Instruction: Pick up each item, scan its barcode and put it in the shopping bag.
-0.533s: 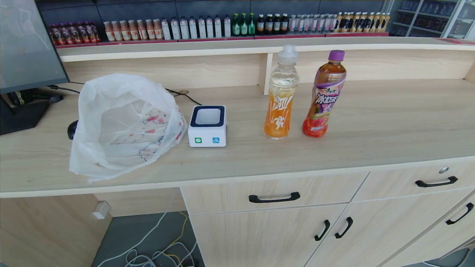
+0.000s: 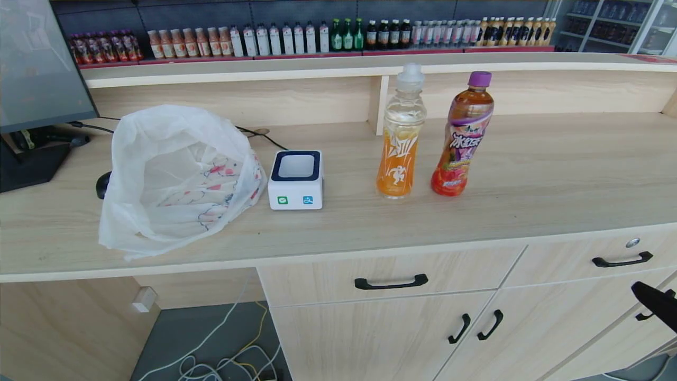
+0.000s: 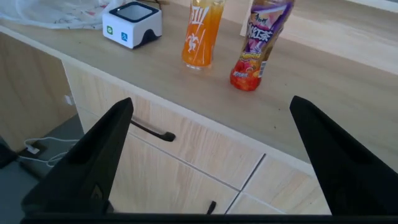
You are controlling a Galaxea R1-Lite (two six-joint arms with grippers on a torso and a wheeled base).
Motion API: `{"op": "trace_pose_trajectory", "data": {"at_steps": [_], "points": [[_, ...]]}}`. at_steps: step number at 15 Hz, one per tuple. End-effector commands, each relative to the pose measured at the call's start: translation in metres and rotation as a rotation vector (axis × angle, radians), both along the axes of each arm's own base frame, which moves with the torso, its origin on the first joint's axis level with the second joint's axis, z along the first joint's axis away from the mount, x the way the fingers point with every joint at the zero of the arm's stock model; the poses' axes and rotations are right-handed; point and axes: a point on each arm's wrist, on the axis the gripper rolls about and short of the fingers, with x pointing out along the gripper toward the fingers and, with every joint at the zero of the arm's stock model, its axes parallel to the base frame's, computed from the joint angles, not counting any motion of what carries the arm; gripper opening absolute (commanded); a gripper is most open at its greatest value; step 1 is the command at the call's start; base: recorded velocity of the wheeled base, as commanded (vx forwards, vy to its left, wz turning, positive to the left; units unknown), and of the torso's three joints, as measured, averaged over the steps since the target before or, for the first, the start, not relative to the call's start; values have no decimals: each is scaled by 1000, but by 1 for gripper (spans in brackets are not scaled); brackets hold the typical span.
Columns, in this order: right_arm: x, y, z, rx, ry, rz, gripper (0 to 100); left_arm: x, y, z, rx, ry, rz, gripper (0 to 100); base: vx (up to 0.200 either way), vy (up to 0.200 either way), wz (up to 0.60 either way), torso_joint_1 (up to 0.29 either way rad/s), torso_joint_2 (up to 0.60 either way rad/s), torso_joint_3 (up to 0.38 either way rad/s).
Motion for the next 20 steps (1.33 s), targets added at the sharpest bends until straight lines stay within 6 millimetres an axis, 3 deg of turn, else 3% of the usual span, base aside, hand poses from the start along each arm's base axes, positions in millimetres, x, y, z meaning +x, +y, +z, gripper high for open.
{"op": "trace_pose_trajectory", "data": {"at_steps": [1, 4, 10, 17, 20], "points": [[33, 12, -5, -26, 63, 15, 100, 0, 0, 0, 0, -1, 0, 100, 0, 0, 0, 0, 0, 0], [46, 16, -6, -34, 53, -4, 100, 0, 0, 0, 0, -1, 0, 100, 0, 0, 0, 0, 0, 0], [49, 20, -8, -42, 62, -30, 100, 0, 0, 0, 0, -1, 0, 100, 0, 0, 0, 0, 0, 0], [73, 65, -7, 104, 43, -84, 100, 0, 0, 0, 0, -1, 0, 100, 0, 0, 0, 0, 0, 0], [85, 73, -9, 150, 27, -178, 100, 0, 0, 0, 0, -1, 0, 100, 0, 0, 0, 0, 0, 0]]}}
